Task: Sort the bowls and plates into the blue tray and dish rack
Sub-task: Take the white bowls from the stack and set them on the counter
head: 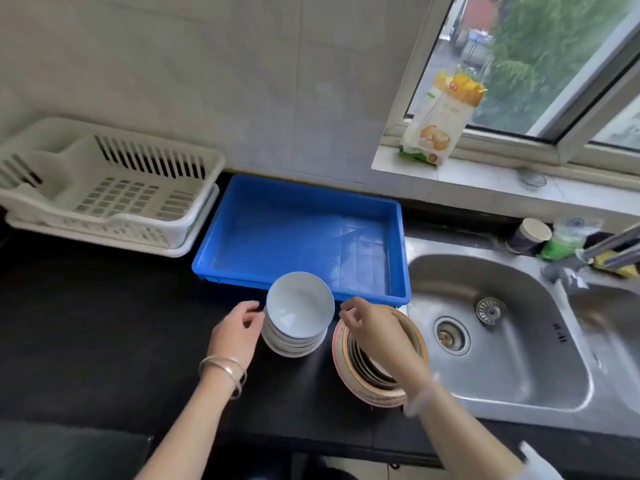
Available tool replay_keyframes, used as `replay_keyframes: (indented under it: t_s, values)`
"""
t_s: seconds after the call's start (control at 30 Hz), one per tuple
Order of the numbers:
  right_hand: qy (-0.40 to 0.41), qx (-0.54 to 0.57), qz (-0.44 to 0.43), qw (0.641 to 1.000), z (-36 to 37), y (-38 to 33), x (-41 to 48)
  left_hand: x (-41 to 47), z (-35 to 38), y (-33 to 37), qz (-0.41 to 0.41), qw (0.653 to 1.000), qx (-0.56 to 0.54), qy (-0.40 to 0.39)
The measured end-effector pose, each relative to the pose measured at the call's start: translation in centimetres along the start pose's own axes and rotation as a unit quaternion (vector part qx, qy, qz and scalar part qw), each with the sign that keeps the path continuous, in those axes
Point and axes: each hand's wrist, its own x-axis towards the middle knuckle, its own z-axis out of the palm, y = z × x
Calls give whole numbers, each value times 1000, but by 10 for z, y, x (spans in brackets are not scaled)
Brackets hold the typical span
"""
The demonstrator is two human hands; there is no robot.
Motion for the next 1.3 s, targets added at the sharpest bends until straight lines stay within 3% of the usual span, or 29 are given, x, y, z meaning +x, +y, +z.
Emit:
replay_keyframes:
  t_s: [0.17, 0.47, 0.77, 0.97, 1.13, 1.3]
  values:
    - [-8, 39, 43, 998, 15, -23, 30, 20, 5, 9, 7, 999, -7, -36]
    - [93, -28, 42, 994, 25, -41, 39, 39, 2, -2, 0, 995, -37, -88]
    - [144, 58, 83, 984, 7, -30, 29, 52, 0, 1, 16, 992, 20, -125]
    - [133, 99, 81, 983, -10, -23, 32, 52, 13, 17, 67, 982, 161, -76]
    - [116, 118, 59, 984, -24, -19, 35, 43, 20, 24, 82, 982, 168, -9]
    - [93, 118, 27, 988, -37, -13, 42, 41, 16, 27, 52, 983, 174, 3]
